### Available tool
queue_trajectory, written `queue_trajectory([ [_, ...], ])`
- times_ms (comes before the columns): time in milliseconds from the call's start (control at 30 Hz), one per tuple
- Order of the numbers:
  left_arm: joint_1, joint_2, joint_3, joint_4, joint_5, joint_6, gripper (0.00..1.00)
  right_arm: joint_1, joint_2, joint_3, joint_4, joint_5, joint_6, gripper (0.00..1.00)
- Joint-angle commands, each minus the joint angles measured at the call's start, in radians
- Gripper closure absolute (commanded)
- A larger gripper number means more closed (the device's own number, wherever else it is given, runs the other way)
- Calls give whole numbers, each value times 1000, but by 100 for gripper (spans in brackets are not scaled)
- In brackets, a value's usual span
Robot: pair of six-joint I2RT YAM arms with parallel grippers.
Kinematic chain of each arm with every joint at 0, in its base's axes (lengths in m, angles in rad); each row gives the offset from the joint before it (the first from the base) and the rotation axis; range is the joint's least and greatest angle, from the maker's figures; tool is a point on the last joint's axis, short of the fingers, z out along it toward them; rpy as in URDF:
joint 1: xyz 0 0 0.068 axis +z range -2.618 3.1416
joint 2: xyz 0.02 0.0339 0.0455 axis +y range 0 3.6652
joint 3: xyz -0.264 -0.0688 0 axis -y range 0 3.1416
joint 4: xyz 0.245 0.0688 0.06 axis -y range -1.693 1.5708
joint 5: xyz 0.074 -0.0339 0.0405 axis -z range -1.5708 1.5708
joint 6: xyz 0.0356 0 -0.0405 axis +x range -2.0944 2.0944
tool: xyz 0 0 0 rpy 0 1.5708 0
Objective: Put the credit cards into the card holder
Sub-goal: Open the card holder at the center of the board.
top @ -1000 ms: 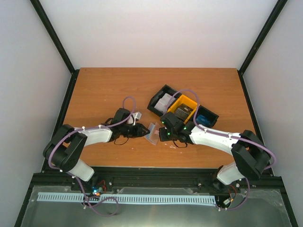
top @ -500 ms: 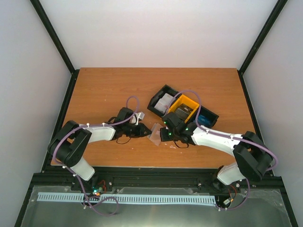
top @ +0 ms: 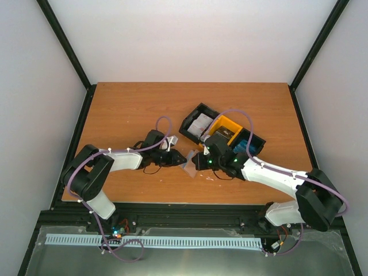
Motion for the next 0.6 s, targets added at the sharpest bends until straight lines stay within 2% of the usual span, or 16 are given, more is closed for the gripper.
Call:
queue_trajectory([
  [0,-12,8,31,38,42,-13,76,-33,-44,-31,118,-108,8,97],
  [300,-31,28,30,67,90,-29,77,-51,-53,-52,189,-191,28,97],
  [567,-34,16,37,92,104,-41,84,-57,-54,-58,190,-201,34,97],
])
